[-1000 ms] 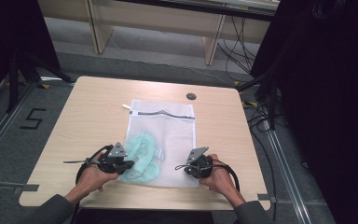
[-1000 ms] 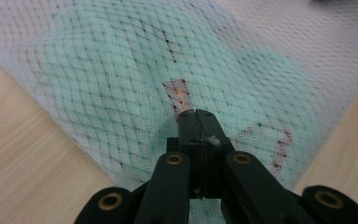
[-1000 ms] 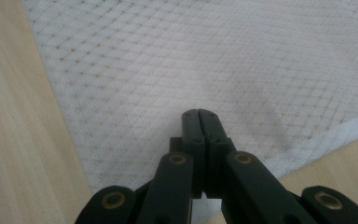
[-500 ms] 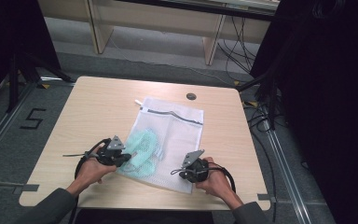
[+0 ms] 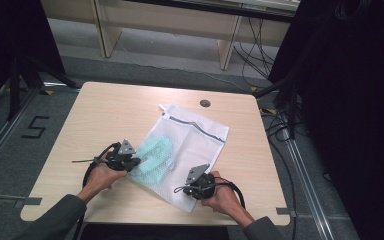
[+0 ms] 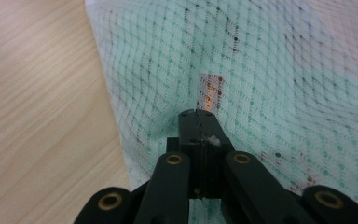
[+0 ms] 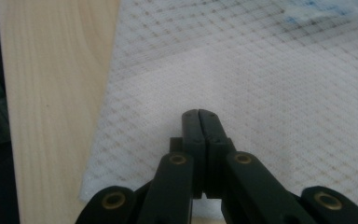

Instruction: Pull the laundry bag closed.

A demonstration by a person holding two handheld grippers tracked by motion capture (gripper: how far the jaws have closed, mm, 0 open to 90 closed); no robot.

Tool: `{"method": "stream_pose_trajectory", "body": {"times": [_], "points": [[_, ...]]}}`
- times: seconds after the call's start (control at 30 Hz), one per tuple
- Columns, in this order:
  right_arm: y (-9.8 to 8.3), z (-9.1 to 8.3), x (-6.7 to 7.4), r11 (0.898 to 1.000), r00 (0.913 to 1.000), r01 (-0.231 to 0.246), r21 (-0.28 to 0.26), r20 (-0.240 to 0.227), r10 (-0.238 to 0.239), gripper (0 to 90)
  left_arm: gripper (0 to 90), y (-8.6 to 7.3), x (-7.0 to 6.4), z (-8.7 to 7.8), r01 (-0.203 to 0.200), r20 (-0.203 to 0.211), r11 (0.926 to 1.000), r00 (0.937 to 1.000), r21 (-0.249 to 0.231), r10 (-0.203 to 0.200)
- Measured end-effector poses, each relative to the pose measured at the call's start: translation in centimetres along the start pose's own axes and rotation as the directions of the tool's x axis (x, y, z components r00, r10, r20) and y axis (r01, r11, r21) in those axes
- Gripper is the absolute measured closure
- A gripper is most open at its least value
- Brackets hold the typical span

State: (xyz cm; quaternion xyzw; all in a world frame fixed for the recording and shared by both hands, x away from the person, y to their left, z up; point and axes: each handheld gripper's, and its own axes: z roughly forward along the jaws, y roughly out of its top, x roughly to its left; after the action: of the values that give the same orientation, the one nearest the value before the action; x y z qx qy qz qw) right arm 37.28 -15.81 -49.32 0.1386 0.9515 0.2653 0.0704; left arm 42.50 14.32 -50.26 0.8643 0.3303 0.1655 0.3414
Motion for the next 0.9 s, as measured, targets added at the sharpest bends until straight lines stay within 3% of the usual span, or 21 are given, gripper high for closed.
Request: {"method": "stream_pose_trajectory", "body": {"times": [0.1,0.13,0.17,0.27,0.4,0.47,0.5,0.6,0.67,0.8,0.9], "points": [[0.4,0.2,0.3,1.000,0.9998,0.012,0.008,-0.014,-0.012,90.0,89.4,0.1,0.1,0.1,0.001,-0.009,1.0000,1.0000,0.002,-0.001],[0.7,0.4,0.5,1.000,0.9998,0.015,-0.001,-0.012,-0.015,90.0,89.4,0.1,0.1,0.2,0.020,-0.005,0.9998,0.9998,0.001,-0.020],[0.7,0.5,0.6,1.000,0.9998,0.009,-0.004,-0.016,-0.009,90.0,89.4,0.2,0.3,0.2,0.002,-0.010,1.0000,0.9999,-0.003,-0.002],[1.1,0.6,0.8,0.999,0.9993,0.033,0.001,-0.020,-0.033,90.0,89.4,0.2,0.5,0.3,0.009,-0.011,1.0000,0.9999,0.001,-0.009],[1.6,1.0,1.3,1.000,0.9990,0.030,-0.006,-0.032,-0.030,90.0,89.4,0.3,0.8,0.4,0.025,-0.002,0.9997,0.9997,-0.004,-0.025],[1.8,1.1,1.3,0.999,0.9985,0.039,0.002,-0.038,-0.039,90.0,89.4,0.4,1.1,0.4,0.012,-0.002,0.9999,0.9999,-0.001,-0.012],[1.9,1.2,1.4,0.999,0.9987,0.036,-0.007,-0.037,-0.036,90.0,89.4,0.3,1.2,0.5,0.030,-0.005,0.9995,0.9995,-0.003,-0.030],[2.4,1.5,1.5,0.998,0.9978,0.055,-0.010,-0.036,-0.055,90.0,89.4,0.3,1.3,0.5,0.026,-0.002,0.9996,0.9997,-0.005,-0.026],[2.7,1.6,1.8,0.999,0.9980,0.038,-0.003,-0.051,-0.038,90.0,89.4,0.4,1.5,0.5,0.012,-0.005,0.9999,0.9999,-0.004,-0.012],[3.4,2.1,1.9,0.997,0.9961,0.071,-0.011,-0.052,-0.072,90.0,89.4,0.4,1.5,0.6,0.021,-0.007,0.9998,0.9998,-0.004,-0.021],[3.7,2.3,2.1,0.998,0.9954,0.064,-0.006,-0.071,-0.064,90.0,89.4,0.5,1.8,0.6,0.005,-0.007,1.0000,1.0000,-0.001,-0.005]]}}
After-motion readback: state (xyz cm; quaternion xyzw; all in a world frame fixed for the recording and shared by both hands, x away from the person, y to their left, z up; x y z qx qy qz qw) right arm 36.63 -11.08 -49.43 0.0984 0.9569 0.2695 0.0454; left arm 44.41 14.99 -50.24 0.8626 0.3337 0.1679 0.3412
